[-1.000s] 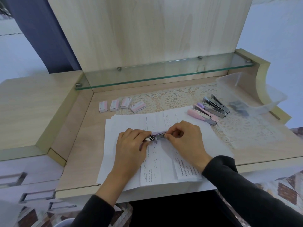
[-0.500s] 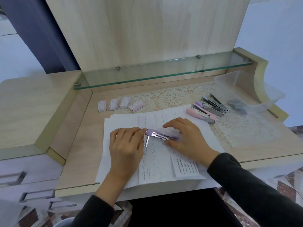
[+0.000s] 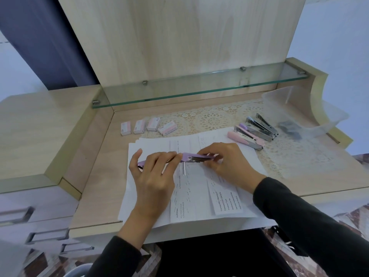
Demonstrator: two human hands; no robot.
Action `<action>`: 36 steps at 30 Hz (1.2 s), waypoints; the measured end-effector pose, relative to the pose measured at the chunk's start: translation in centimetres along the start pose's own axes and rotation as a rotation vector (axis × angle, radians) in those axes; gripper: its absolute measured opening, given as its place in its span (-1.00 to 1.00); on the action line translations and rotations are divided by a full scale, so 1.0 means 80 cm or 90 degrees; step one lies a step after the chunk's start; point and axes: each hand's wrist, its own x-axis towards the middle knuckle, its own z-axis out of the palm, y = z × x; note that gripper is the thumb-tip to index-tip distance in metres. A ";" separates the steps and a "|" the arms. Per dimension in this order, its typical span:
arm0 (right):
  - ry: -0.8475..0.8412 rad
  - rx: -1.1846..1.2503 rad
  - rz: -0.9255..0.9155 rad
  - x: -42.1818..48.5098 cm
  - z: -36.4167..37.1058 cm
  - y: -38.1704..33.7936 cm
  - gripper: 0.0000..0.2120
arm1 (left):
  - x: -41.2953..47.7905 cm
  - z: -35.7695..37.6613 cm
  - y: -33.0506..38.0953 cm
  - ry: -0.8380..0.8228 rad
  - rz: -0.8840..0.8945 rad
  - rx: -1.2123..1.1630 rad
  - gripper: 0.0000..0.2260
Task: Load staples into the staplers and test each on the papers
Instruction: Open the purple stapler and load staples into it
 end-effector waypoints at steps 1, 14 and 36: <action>-0.015 -0.007 0.010 0.001 0.000 -0.001 -0.78 | 0.000 0.001 -0.001 -0.004 0.001 0.002 -0.78; -0.031 -0.028 0.059 0.010 0.000 -0.004 -0.77 | -0.003 0.008 -0.005 -0.084 -0.007 -0.024 -0.79; 0.032 0.058 -0.006 0.007 0.005 0.013 -0.82 | -0.003 0.013 -0.008 -0.147 -0.062 -0.088 -0.81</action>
